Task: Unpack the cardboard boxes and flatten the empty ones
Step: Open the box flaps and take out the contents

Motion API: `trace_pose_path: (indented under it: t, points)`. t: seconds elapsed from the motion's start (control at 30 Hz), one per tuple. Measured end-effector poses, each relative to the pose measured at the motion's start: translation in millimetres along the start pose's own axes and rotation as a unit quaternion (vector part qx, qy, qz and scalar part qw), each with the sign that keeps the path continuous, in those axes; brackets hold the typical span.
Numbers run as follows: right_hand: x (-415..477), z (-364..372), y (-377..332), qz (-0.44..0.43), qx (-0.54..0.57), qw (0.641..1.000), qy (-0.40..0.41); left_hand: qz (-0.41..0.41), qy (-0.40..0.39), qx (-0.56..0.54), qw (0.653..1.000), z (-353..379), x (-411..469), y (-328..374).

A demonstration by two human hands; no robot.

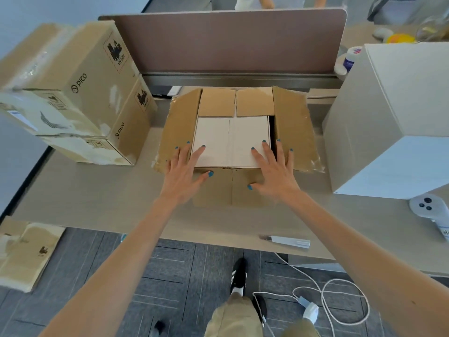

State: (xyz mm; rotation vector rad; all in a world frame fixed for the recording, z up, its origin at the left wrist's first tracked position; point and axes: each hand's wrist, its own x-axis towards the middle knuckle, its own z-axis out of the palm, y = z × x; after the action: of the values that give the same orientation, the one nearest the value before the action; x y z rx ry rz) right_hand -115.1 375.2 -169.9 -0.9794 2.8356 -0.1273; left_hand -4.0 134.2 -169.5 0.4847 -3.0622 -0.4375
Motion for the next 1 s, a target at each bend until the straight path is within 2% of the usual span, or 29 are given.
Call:
trace_pose_path:
  t: [0.23, 0.47, 0.8, 1.0]
  points:
    - [2, -6, -6, -0.021, 0.048, 0.998, 0.037, 0.042, 0.013, -0.011, 0.999, -4, 14, 2]
    - [59, -18, -7, -0.016, 0.099, 0.994, 0.043, 0.062, 0.018, -0.01, 0.998, -3, 61, 3]
    - [138, -16, 16, -0.014, 0.057, 0.99, 0.126, 0.099, 0.019, 0.003, 0.995, -3, 154, 4]
    - [173, -26, 36, -0.041, 0.009, 0.99, 0.138, 0.189, 0.024, 0.081, 0.978, -11, 203, -4]
